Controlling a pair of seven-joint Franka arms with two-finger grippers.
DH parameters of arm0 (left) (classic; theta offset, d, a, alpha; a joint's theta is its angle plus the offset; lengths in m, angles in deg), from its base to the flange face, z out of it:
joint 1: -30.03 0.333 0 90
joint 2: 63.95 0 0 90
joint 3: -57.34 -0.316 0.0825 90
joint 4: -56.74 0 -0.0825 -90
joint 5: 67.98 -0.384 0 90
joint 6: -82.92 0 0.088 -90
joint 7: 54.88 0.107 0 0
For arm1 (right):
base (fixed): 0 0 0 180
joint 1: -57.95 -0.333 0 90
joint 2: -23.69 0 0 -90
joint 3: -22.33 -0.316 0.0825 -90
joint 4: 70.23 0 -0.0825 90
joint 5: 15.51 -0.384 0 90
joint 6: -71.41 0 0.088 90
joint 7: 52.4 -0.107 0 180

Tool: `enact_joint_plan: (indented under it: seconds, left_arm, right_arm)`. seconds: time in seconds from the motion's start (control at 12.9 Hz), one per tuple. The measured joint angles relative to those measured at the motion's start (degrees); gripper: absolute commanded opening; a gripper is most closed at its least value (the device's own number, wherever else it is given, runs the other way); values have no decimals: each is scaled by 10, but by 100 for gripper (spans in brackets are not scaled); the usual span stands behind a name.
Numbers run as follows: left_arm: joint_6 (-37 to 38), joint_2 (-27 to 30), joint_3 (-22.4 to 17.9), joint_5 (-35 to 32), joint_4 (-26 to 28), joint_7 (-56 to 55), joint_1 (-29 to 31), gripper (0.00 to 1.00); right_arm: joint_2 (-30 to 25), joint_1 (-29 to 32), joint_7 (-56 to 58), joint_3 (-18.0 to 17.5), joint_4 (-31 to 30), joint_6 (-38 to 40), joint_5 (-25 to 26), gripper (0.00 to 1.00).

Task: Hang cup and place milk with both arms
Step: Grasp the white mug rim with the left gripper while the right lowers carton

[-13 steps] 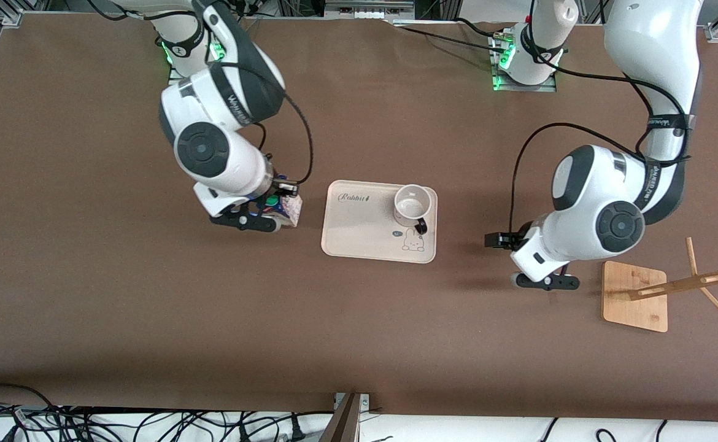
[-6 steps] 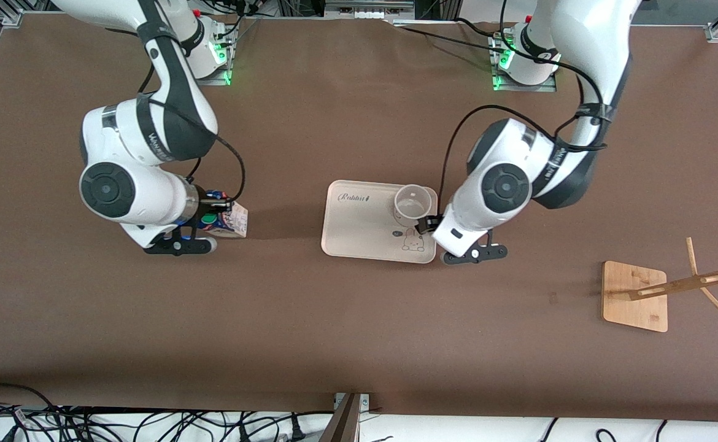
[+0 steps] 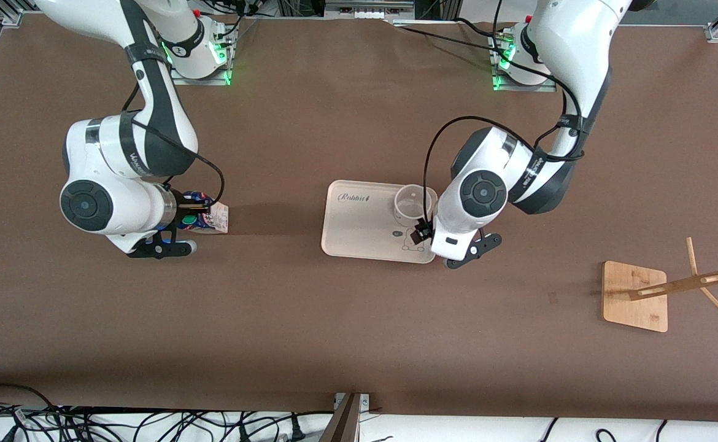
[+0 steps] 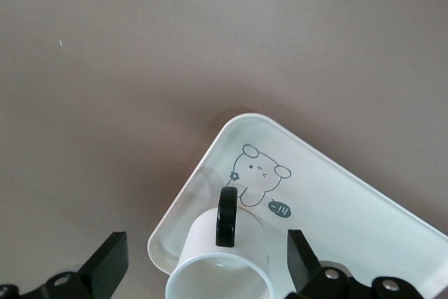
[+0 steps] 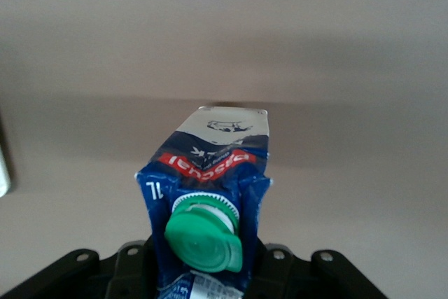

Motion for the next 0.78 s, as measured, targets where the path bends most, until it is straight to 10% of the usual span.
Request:
enact_joint_plan:
  seconds: [0.54, 0.62, 0.78]
  left_arm:
    - [-60, -25, 6, 0, 0, -71, -84, 100]
    - [-60, -25, 4, 0, 0, -71, -84, 100]
    - [-60, -28, 2, 0, 0, -70, -83, 100]
  right_arm:
    - [-12, 0, 32, 7, -59, -48, 0, 45]
    - [-15, 0, 32, 7, -66, -52, 0, 51]
    - [-18, 0, 33, 7, -80, -64, 0, 96]
